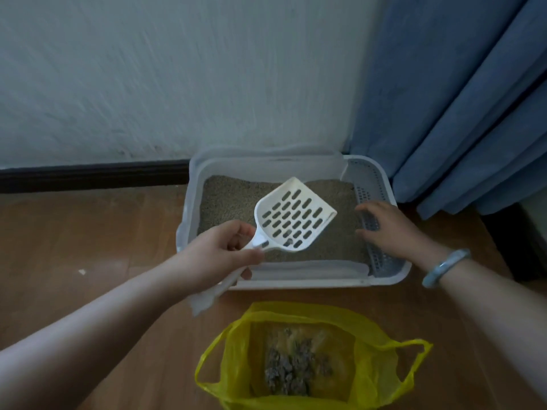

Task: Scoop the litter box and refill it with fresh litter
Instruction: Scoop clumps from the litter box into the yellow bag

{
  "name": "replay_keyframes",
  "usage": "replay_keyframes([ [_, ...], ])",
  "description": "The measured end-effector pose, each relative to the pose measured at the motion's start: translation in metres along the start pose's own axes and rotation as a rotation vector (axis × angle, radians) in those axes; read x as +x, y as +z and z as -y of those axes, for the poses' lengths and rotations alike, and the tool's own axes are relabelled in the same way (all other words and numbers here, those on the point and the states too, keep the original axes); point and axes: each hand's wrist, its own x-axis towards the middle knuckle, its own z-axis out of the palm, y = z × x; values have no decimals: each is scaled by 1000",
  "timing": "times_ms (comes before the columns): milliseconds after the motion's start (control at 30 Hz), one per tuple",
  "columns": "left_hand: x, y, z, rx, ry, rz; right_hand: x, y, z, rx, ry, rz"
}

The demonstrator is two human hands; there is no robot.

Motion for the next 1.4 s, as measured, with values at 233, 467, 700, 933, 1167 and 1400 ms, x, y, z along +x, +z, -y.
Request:
replay_keyframes([
  [233, 46, 9, -19, -405, -254, 3, 1, -8, 33, 408, 148, 24],
  [467, 81, 41, -10, -765, -321, 124, -19, -4, 88, 788, 187, 423],
  [700, 97, 53, 2, -761, -319, 51, -3, 10, 104, 765, 261, 416],
  [933, 98, 32, 2, -671, -274, 14, 17, 17, 116, 685, 277, 294],
  [1167, 77, -41, 24, 601, 236, -492, 37, 15, 84, -51, 14, 129],
  [1400, 82, -63, 70, 778, 287, -643, 49, 28, 82, -103, -91, 91],
])
